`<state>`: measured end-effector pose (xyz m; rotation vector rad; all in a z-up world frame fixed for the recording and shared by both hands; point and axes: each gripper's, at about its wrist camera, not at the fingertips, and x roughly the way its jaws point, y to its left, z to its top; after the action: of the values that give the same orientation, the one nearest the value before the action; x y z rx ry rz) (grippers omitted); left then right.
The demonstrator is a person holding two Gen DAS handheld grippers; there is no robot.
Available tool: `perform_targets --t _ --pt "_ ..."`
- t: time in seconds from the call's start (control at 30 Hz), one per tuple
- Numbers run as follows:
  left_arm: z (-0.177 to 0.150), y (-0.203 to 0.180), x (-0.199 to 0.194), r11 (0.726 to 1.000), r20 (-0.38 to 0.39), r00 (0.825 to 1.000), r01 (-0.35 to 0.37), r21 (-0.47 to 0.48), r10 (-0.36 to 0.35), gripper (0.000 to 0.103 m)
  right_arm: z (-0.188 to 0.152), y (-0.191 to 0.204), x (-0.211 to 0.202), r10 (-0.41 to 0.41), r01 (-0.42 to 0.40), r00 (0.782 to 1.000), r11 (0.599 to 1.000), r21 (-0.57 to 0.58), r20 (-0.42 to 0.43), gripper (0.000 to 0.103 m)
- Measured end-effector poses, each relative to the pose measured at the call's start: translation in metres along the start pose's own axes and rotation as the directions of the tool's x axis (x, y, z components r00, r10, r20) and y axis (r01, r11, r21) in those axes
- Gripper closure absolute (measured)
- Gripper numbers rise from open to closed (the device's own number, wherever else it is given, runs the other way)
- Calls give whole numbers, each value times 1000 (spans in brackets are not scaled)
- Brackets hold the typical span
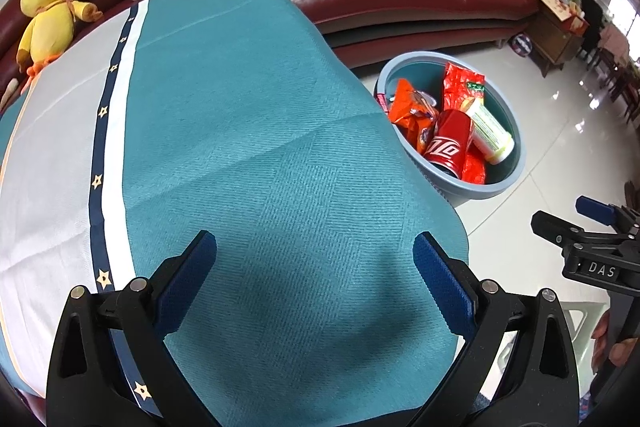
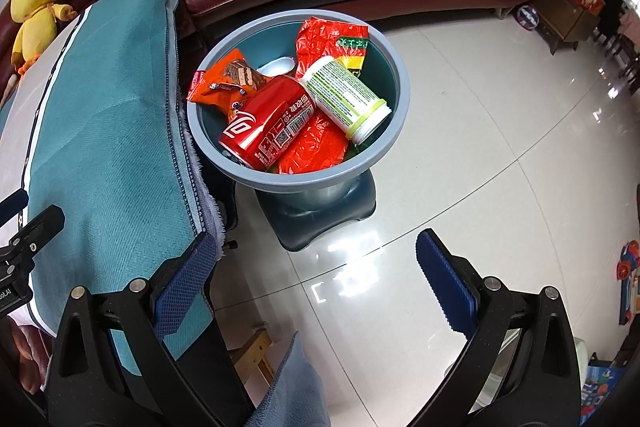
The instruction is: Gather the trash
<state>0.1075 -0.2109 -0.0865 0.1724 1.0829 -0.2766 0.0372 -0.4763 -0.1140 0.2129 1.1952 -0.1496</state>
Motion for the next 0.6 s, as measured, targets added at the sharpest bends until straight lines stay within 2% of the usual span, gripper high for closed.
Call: perform_targets --t 0.6 --pt "0 0 2 1000 -1 1000 -6 -4 6 4 5 2 3 7 -7 1000 1000 -8 3 7"
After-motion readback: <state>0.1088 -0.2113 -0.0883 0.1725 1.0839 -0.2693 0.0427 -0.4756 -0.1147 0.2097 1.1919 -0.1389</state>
